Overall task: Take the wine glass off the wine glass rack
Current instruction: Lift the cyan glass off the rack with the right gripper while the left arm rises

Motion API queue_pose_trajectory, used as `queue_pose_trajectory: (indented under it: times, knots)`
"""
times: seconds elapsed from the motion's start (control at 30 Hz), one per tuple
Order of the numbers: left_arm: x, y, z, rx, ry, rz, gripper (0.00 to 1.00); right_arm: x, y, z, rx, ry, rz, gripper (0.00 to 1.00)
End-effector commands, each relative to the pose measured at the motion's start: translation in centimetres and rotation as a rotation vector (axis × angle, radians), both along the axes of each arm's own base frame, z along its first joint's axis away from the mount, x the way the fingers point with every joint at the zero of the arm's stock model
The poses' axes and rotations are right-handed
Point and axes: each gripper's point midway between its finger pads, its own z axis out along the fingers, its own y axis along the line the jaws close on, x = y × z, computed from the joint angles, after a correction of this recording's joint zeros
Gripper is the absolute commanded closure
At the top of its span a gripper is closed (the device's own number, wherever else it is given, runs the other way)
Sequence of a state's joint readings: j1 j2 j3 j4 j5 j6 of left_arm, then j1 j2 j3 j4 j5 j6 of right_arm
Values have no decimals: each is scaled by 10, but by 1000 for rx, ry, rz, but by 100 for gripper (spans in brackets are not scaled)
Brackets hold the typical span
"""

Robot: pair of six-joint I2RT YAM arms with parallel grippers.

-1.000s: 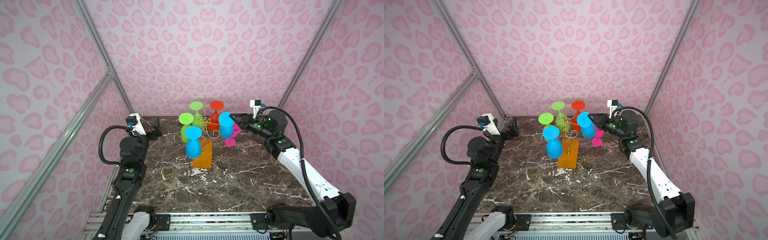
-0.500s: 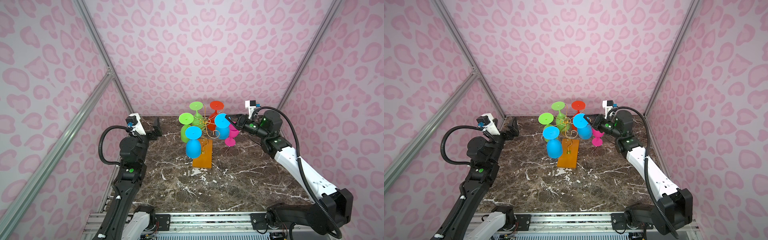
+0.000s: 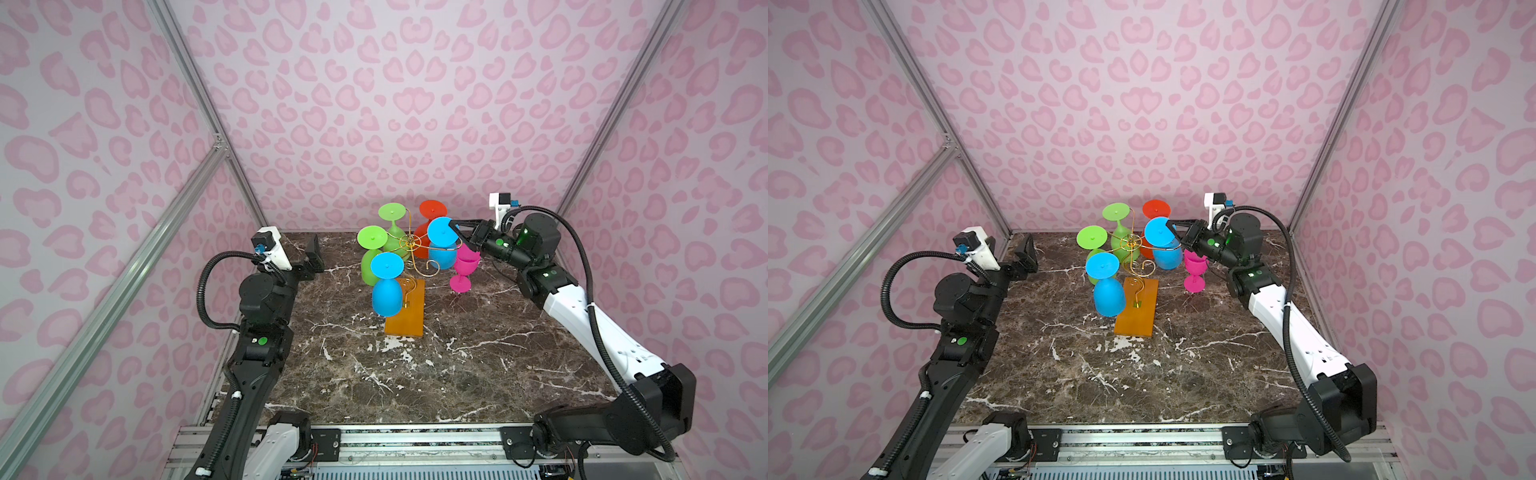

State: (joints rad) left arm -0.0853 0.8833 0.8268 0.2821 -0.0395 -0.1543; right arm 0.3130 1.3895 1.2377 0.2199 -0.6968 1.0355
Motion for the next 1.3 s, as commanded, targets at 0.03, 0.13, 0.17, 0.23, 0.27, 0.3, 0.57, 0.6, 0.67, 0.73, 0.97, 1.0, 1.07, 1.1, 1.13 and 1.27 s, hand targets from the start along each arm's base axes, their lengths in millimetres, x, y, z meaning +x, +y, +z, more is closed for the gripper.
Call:
queue_pose_trajectory:
  times: [0.03,0.13,0.17,0.23,0.27,0.3,0.57,0.6,0.67,0.73,0.97,1.0,1.07,1.1,1.13,1.27]
  knots:
    - [-2,2,4,4,-16,12,3,7,-3,12,26,-53,-23,100]
    - [-2,3,4,3,-16,12,3,9,-5,11,30,-48,-29,100]
    - [-2,3,4,4,-16,12,3,10,-6,11,32,-50,-31,100]
    - [-3,3,4,3,-18,12,3,11,-8,11,33,-49,-38,100]
    - [-2,3,4,3,-17,11,3,12,-9,10,35,-48,-44,100]
    - [-3,3,4,3,-19,11,3,13,-11,10,38,-47,-50,100]
    - [-3,3,4,3,-17,11,3,18,-17,10,59,-41,-75,100]
    - [-3,3,4,4,-18,12,3,19,-17,9,59,-38,-78,100]
    - [-3,3,5,3,-19,13,3,19,-18,9,61,-39,-80,100]
    - [-3,3,5,2,-19,11,3,18,-22,10,62,-43,-91,100]
    - [-4,4,6,0,-23,11,3,17,-48,21,42,-72,-160,100]
    - [-4,4,6,0,-24,12,3,16,-52,23,33,-77,-173,100]
    - [-5,4,8,-2,-28,13,3,13,-61,27,3,-95,-204,100]
    - [-5,5,8,-3,-28,16,3,12,-65,29,-17,-107,-222,100]
    - [-6,5,9,-8,-30,16,3,10,-68,32,-36,-120,-239,100]
    - [-10,2,21,-43,-56,-12,3,1,-75,47,-98,-182,-271,100]
